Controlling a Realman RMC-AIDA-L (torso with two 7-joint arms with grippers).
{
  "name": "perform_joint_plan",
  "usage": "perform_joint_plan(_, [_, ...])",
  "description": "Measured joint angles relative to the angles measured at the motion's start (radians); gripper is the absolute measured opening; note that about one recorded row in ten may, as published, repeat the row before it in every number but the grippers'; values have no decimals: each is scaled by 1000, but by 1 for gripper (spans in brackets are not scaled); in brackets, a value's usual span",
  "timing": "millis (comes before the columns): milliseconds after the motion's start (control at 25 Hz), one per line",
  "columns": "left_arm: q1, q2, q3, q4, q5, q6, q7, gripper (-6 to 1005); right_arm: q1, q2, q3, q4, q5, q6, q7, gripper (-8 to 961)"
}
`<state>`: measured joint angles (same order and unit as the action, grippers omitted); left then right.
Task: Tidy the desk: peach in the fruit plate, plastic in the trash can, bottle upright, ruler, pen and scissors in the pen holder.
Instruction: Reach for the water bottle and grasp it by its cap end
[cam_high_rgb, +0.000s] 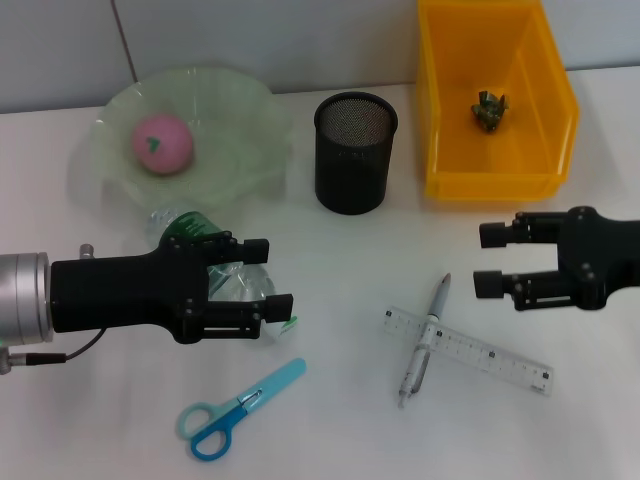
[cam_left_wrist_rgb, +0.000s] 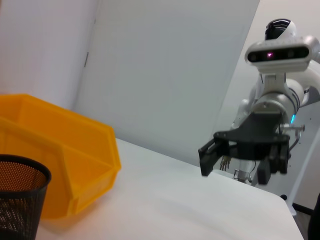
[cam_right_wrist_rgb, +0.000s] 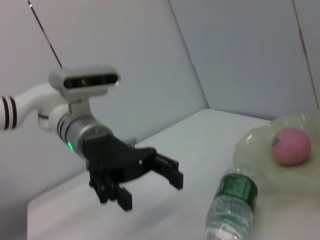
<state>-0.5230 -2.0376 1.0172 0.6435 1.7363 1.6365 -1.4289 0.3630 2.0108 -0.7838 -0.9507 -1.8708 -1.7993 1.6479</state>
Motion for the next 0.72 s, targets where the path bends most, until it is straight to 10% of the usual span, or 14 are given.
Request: perform_joint_plan(720, [5,5,10,5,6,13,5,779,-6,9,2,68,-116,21,-147,759])
